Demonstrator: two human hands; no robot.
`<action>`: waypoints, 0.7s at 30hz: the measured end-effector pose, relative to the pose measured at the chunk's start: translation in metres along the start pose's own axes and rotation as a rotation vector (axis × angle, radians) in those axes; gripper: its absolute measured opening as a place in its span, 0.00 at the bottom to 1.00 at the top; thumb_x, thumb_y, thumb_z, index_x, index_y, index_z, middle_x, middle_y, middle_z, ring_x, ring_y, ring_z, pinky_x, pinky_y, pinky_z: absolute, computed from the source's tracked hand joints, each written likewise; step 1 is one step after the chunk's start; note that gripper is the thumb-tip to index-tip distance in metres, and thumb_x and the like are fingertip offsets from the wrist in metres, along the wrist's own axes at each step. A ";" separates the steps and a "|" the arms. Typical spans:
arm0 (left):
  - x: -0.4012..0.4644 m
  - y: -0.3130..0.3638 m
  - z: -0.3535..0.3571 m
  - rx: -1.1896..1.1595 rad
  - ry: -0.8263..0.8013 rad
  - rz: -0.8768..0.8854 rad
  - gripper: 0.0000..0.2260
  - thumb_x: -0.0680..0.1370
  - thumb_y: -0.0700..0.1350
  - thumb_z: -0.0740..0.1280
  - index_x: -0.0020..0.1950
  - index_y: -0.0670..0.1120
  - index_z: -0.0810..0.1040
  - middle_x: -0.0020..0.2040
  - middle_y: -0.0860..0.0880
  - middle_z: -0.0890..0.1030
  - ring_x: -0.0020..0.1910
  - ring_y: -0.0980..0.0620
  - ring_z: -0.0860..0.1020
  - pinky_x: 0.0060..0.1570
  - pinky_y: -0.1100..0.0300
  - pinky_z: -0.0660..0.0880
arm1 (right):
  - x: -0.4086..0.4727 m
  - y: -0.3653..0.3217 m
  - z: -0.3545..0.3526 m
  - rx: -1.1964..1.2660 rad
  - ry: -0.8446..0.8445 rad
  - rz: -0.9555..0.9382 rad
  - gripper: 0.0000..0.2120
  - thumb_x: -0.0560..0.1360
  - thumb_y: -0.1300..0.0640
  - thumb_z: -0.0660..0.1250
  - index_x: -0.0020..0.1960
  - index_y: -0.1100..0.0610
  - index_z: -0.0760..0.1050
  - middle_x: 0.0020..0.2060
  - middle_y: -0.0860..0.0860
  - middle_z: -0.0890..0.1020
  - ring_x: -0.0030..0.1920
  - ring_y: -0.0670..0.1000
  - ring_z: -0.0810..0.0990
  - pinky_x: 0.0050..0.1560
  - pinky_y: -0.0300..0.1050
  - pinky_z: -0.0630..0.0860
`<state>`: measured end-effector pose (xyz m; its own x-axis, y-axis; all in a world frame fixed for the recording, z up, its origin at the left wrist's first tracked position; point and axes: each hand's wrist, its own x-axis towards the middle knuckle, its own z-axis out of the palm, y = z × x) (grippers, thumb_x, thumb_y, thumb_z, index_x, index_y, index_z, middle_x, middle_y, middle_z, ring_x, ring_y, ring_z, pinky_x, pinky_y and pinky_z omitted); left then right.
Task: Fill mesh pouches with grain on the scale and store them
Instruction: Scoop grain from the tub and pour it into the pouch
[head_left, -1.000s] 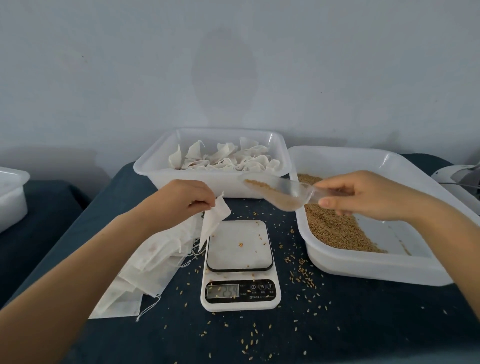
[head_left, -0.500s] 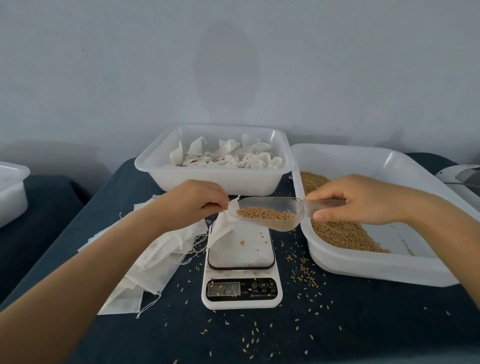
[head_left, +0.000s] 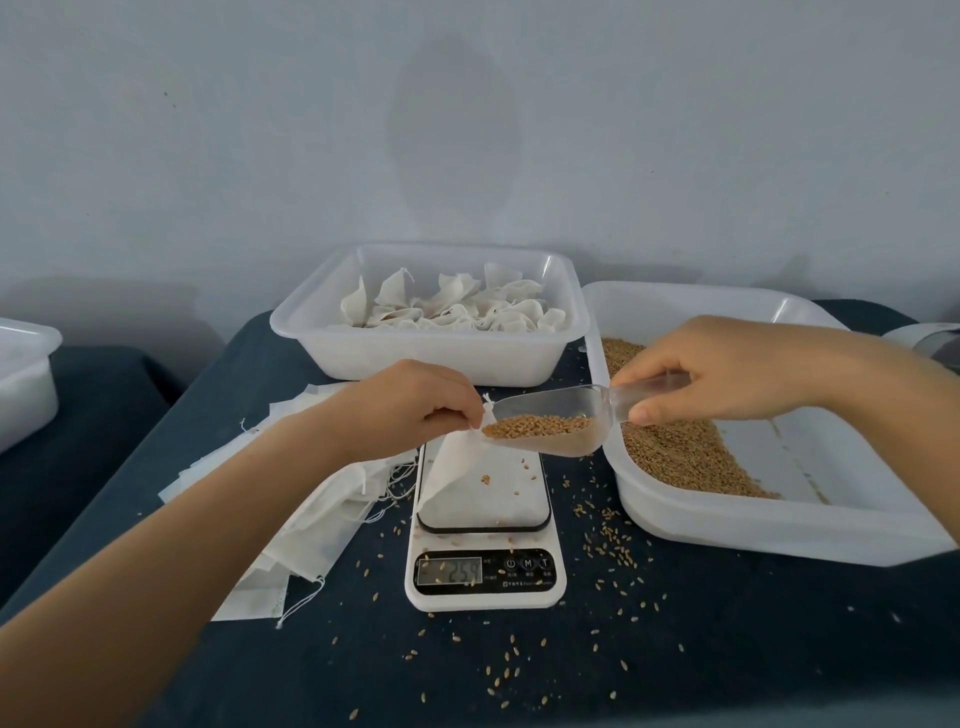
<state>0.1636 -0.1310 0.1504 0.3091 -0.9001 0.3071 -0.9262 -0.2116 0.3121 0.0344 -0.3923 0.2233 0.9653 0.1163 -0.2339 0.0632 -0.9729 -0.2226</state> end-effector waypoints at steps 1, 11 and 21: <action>0.001 0.001 0.001 -0.003 -0.001 0.002 0.04 0.75 0.37 0.69 0.47 0.43 0.83 0.48 0.50 0.83 0.46 0.57 0.79 0.50 0.66 0.73 | 0.000 -0.001 -0.002 -0.027 0.001 -0.005 0.15 0.74 0.44 0.66 0.60 0.42 0.76 0.47 0.36 0.80 0.45 0.34 0.76 0.48 0.37 0.72; 0.004 0.010 0.008 0.008 0.063 0.030 0.04 0.74 0.35 0.69 0.46 0.40 0.84 0.46 0.47 0.84 0.44 0.51 0.81 0.48 0.58 0.74 | 0.000 -0.027 -0.027 -0.226 -0.060 -0.008 0.16 0.74 0.43 0.65 0.60 0.43 0.77 0.49 0.40 0.81 0.48 0.41 0.77 0.55 0.45 0.75; 0.004 0.014 0.008 0.003 0.106 0.026 0.05 0.74 0.35 0.69 0.47 0.40 0.84 0.46 0.46 0.84 0.44 0.49 0.81 0.48 0.53 0.76 | 0.002 -0.043 -0.040 -0.302 -0.093 0.016 0.16 0.74 0.43 0.66 0.60 0.44 0.77 0.51 0.40 0.81 0.48 0.39 0.77 0.54 0.41 0.74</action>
<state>0.1504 -0.1402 0.1485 0.3060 -0.8599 0.4086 -0.9348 -0.1903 0.2998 0.0438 -0.3583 0.2699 0.9403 0.1047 -0.3238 0.1340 -0.9885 0.0696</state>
